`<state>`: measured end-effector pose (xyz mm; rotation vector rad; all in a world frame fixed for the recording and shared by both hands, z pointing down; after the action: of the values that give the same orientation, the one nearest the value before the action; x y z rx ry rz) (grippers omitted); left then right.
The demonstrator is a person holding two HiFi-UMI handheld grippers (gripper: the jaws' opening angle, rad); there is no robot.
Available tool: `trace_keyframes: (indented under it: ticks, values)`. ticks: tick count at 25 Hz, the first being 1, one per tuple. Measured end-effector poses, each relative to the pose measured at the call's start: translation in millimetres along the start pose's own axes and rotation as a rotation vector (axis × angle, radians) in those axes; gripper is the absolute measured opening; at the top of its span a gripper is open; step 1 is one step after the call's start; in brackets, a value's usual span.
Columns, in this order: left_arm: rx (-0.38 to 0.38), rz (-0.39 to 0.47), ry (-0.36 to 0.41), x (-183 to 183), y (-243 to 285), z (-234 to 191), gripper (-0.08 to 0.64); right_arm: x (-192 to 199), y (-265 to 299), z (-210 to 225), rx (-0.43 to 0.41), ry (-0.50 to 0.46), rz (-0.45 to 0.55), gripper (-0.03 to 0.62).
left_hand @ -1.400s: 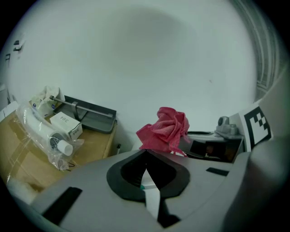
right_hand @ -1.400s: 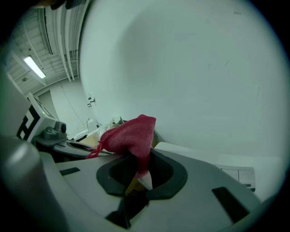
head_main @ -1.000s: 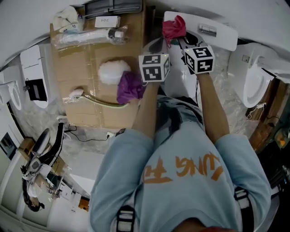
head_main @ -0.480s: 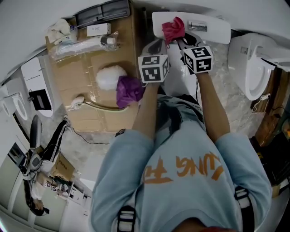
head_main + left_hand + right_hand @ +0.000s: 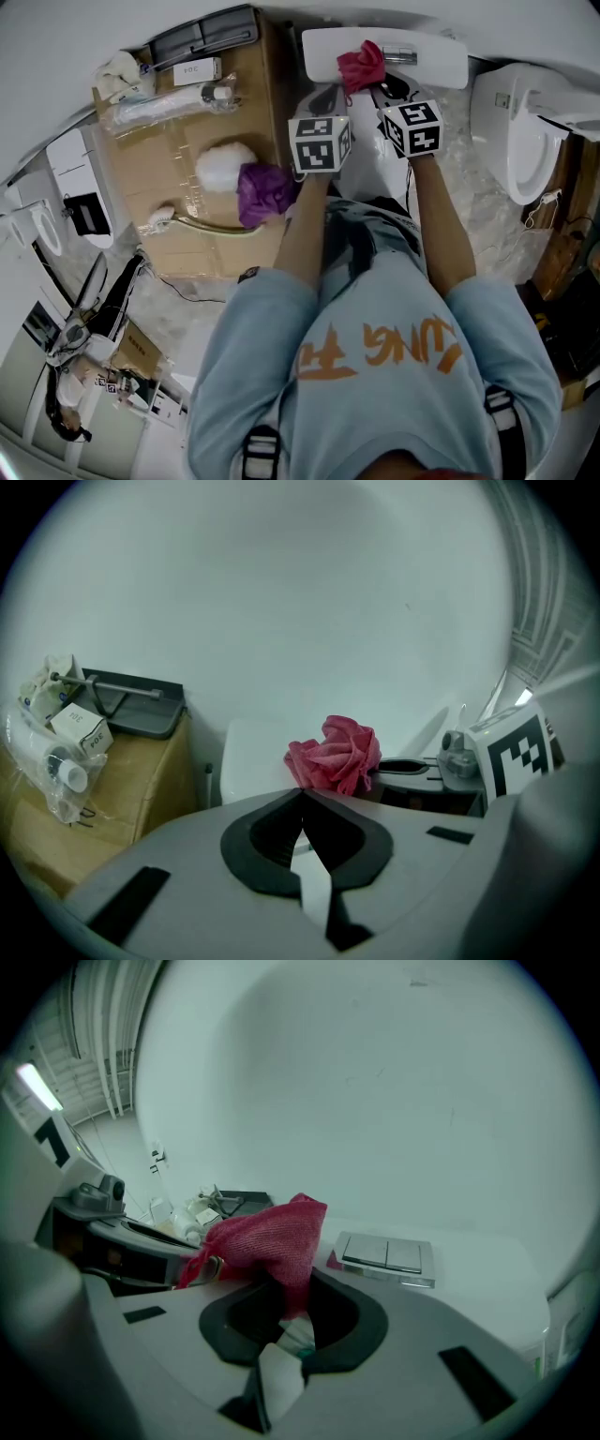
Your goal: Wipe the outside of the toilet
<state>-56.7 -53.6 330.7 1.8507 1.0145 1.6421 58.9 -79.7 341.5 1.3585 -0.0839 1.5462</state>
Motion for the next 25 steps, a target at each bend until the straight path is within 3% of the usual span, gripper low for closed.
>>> trace_keyframes:
  ticks: [14, 25]
  values:
    - [0.065, -0.021, 0.095, -2, 9, 50, 0.025, 15, -40, 31, 0.034, 0.019, 0.010, 0.078]
    - [0.108, -0.032, 0.165, -3, 17, 87, 0.026, 30, -82, 66, 0.121, 0.096, 0.063, 0.080]
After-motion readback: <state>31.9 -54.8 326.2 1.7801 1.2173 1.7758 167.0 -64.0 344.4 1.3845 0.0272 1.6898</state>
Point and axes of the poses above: the fingertips, and each gripper's own axes: y forward along the fingers, z to its right, x out of its underside, the point moved 5 cm from there along -y, backward along the fingers, and after that the axes turned 15 degrees about -x, right-handed, at the moved point
